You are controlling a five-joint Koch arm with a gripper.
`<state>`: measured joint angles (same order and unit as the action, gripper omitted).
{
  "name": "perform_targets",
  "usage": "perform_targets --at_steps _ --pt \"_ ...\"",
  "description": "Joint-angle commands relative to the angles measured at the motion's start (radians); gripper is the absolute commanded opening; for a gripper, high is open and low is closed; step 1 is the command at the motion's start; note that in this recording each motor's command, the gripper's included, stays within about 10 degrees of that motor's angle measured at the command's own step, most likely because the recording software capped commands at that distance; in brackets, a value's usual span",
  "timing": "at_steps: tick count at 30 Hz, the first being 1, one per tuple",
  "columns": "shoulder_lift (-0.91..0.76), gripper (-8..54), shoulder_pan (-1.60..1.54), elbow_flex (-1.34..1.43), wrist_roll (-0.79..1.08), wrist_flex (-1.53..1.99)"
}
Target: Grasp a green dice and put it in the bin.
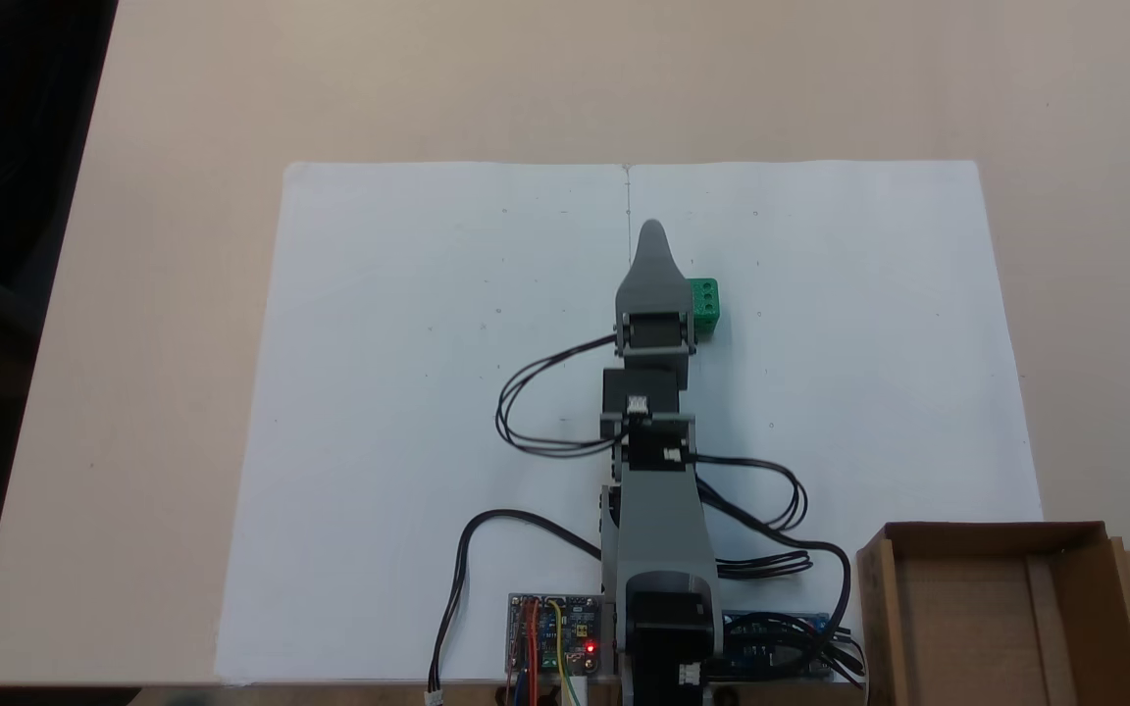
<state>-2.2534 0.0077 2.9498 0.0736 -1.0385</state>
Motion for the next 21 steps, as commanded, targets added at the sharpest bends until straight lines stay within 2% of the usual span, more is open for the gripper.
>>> perform_targets --at_steps 1,7,10,21 --pt "-0.115 38.9 0.015 -0.095 0.048 0.114" --pt "-0.114 39.4 0.026 -0.268 0.048 0.484" --pt "-0.114 41.8 0.043 -0.370 0.048 0.691" --pt "-0.097 42.5 0.078 -0.736 0.048 1.365"
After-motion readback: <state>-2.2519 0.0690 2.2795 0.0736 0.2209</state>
